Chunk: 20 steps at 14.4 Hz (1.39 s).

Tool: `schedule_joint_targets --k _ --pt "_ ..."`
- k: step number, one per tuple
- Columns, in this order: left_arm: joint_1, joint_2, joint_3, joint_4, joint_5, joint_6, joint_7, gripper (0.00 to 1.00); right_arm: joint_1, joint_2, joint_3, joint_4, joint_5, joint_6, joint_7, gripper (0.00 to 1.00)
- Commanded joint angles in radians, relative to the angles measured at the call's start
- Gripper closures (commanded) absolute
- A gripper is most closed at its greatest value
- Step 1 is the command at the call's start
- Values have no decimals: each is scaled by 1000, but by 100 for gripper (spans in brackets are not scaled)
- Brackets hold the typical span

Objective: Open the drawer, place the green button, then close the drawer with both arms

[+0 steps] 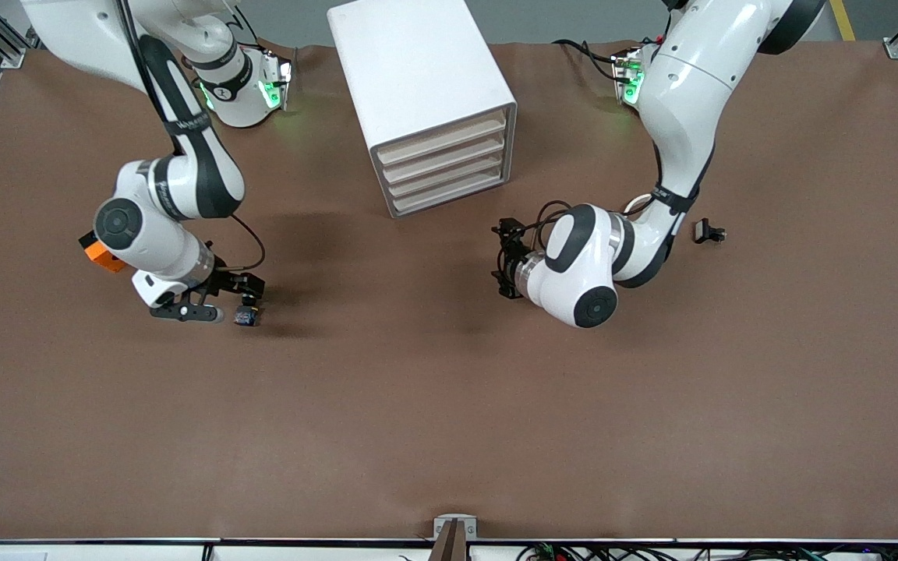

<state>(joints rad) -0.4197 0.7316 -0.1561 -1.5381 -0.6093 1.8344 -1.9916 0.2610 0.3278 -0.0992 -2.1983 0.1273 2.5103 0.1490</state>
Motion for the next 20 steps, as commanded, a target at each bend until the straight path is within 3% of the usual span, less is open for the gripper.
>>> schedule_joint_targets --k 1,7,11,12,15,17,19,20 --pt "-23 32 4 9 -76 -14 -61 0 12 66 -5 8 18 76 4 0" --pt "-28 95 3 9 -187 -190 -182 0 3 128 -5 23 17 105 -8 0" --pt "-67 104 1 9 -253 -208 -184 16 9 148 -5 34 17 125 -8 0" --pt "-70 120 1 13 -262 -218 -182 23 9 154 -4 38 18 125 -8 8" --pt "-71 141 0 18 -285 -227 -178 34 1 166 -5 63 18 117 -8 45" --pt "-74 152 -10 18 -285 -228 -177 36 0 169 -5 74 17 114 -6 70" --pt "-73 153 -23 18 -285 -231 -177 36 1 168 -5 77 17 114 -8 80" --pt "-74 152 -26 18 -284 -238 -176 36 1 168 -5 83 17 114 -8 81"
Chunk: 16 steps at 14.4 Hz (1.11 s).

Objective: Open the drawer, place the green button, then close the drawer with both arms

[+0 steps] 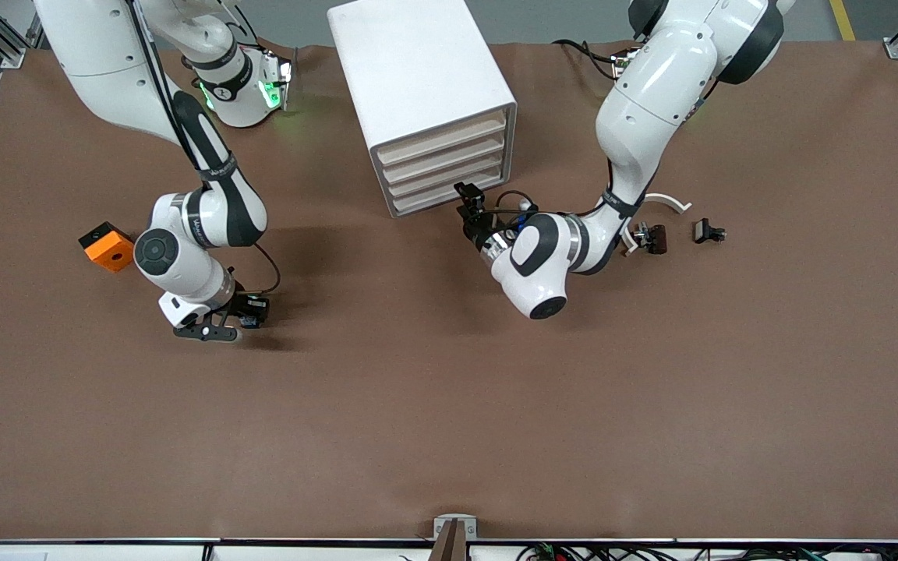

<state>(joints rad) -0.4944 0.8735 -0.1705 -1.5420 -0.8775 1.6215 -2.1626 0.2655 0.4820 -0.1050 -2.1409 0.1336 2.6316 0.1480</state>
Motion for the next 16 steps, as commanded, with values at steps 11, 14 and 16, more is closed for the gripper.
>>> schedule_joint_targets --k 11,14,16 --pt "-42 28 -32 22 -15 -40 9 49 8 -40 1 242 12 -516 73 80" --pt "-50 35 -32 22 -23 -40 7 55 12 -51 1 295 12 -610 107 80" --pt "-50 38 -32 23 -23 -40 4 70 27 -60 2 312 12 -646 133 80"
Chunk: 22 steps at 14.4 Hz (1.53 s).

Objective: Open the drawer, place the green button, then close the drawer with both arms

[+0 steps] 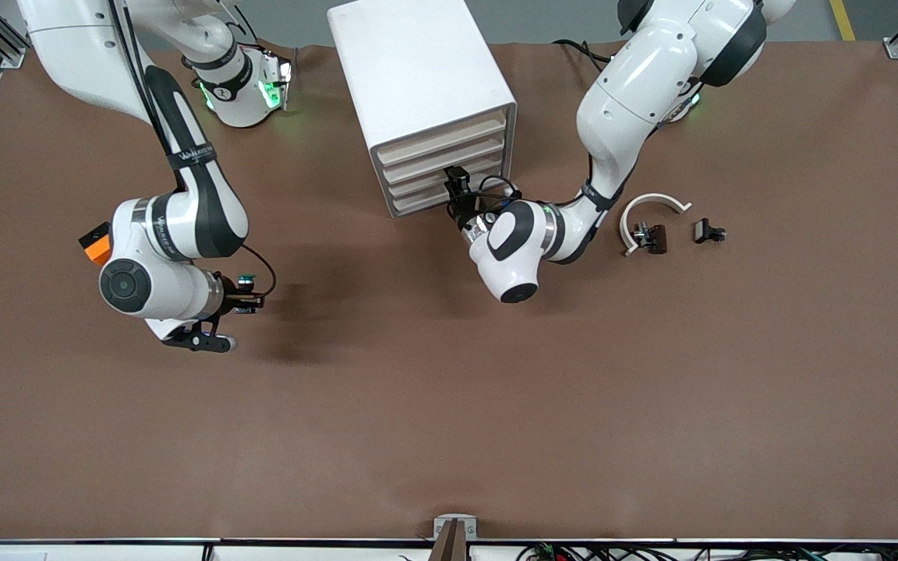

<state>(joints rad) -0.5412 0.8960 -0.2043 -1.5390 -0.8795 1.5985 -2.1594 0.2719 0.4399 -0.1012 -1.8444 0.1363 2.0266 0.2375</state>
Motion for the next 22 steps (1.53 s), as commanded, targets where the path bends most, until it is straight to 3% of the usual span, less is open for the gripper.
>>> schedule_joint_targets --k 1,6,10,16,22 --pt "-3 15 2 20 -21 -17 0 75 32 -29 -2 22 9 -57 72 80" --pt "-3 33 3 30 -21 -11 6 100 127 -90 -2 27 8 -80 322 80" --pt "6 66 13 51 -21 -8 4 100 226 -93 -2 114 8 -167 552 80" --pt "39 67 25 80 -13 -8 7 100 369 -84 -2 194 11 -161 903 82" --pt "98 57 54 114 -15 -8 -25 100 466 -32 -2 264 12 -148 1086 82"
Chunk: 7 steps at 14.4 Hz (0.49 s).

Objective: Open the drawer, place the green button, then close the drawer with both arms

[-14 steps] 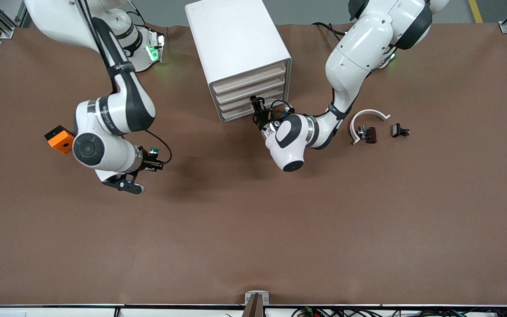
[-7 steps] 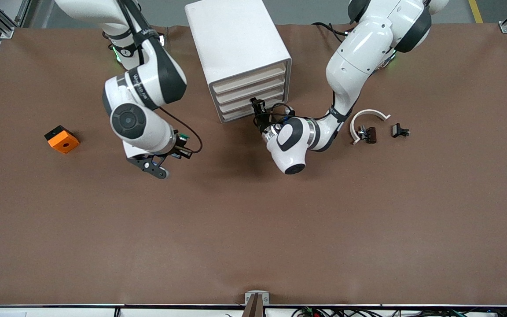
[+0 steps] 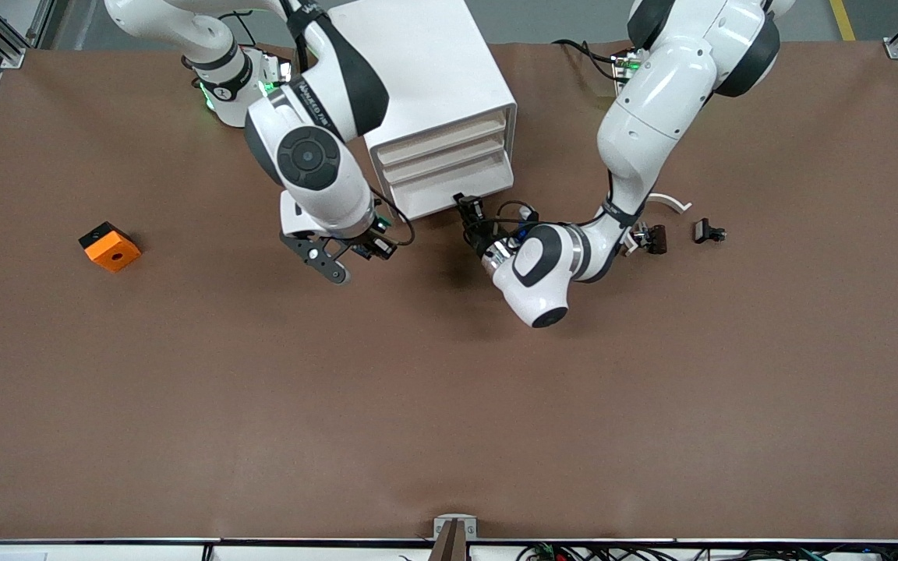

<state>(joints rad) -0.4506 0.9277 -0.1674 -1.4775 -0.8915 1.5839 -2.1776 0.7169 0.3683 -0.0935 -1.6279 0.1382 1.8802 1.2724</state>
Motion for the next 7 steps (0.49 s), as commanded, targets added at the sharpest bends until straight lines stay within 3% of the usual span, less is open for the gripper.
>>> schedule_joint_targets --k 1,7 --pt "19 22 19 60 -3 2 -25 100 32 50 -9 54 11 2 74 82" --pt "71 26 31 104 3 2 -13 100 101 80 -9 72 17 11 221 84"
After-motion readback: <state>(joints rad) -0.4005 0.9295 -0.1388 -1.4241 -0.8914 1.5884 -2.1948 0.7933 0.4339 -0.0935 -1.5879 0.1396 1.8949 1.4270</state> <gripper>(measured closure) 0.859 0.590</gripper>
